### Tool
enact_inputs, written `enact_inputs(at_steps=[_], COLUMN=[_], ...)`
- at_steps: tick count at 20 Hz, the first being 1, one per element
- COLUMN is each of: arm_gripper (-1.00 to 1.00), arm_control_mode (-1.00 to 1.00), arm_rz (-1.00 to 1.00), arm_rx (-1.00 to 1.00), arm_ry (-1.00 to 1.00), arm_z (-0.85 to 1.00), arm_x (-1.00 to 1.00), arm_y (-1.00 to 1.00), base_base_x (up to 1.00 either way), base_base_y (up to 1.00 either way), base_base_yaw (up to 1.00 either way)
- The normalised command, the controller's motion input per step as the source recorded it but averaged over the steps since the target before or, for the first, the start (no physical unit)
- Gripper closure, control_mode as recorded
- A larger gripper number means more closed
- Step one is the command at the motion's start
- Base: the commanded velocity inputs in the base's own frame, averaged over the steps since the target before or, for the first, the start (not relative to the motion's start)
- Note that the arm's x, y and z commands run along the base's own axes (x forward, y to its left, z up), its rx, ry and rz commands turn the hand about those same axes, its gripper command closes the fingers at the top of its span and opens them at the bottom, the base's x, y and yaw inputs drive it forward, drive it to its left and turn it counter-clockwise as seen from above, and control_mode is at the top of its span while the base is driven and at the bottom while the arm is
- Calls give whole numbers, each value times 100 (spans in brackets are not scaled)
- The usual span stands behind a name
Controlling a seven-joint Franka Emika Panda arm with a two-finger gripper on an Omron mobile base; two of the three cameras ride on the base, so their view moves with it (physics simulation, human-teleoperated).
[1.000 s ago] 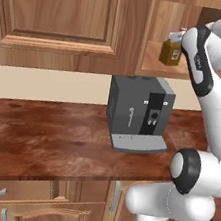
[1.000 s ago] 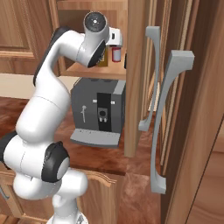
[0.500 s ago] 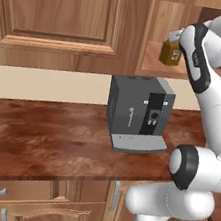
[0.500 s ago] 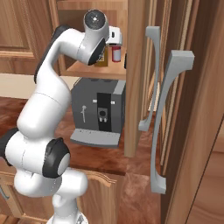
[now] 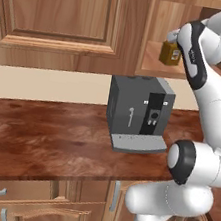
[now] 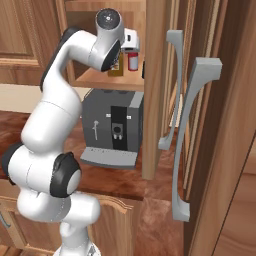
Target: Collect the turmeric, ketchup, and shaker from the cabinet and place them next to the stove.
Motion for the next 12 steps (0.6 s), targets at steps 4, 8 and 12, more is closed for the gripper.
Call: enact_inputs(at_steps=[4,8,12], arm_gripper=[-100,-100,-100], arm_control_mode=[-100,-100,-100], arm_rz=[0,0,0], arm_rx=[0,0,-1], arm_ry=[3,5,6], arm_z=[0,-1,-3], arm_x=[6,9,10], arm_y=[0,0,2], base_base_x=[0,0,0], base_base_y=[0,0,0], base_base_yaw=[0,0,0])
